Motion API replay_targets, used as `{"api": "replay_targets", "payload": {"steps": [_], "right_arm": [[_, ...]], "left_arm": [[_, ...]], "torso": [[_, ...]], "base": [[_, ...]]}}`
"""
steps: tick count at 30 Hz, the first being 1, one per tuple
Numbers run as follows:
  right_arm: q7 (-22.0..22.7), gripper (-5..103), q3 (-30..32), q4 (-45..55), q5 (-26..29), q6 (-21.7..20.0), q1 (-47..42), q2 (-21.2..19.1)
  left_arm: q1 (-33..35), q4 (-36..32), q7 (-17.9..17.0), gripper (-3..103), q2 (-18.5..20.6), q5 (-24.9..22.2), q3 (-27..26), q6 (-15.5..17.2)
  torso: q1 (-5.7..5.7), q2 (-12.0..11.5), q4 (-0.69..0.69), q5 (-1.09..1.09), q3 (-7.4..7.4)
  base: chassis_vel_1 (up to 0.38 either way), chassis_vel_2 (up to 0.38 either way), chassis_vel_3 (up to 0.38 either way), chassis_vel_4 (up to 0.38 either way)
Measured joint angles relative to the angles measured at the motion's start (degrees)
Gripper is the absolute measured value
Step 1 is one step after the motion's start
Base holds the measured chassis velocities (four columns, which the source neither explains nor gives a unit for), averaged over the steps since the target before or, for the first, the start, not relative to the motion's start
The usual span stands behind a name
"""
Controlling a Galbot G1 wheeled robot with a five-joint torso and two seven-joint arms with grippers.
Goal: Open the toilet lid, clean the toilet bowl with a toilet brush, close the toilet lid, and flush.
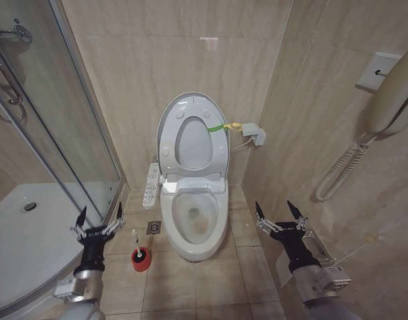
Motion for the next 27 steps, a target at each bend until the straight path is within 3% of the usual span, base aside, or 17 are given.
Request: {"api": "replay_targets", "payload": {"steps": [27], "right_arm": [[0.0,100,0.0,0.0,0.0,0.0,0.0,0.0]], "left_arm": [[-1.2,1.4,0.1,100,-1.2,-0.9,0.7,-0.2]], "torso": [[0.0,0.0,0.02,0.0,0.0]], "base": [[0.0,0.0,0.0,0.0]]}}
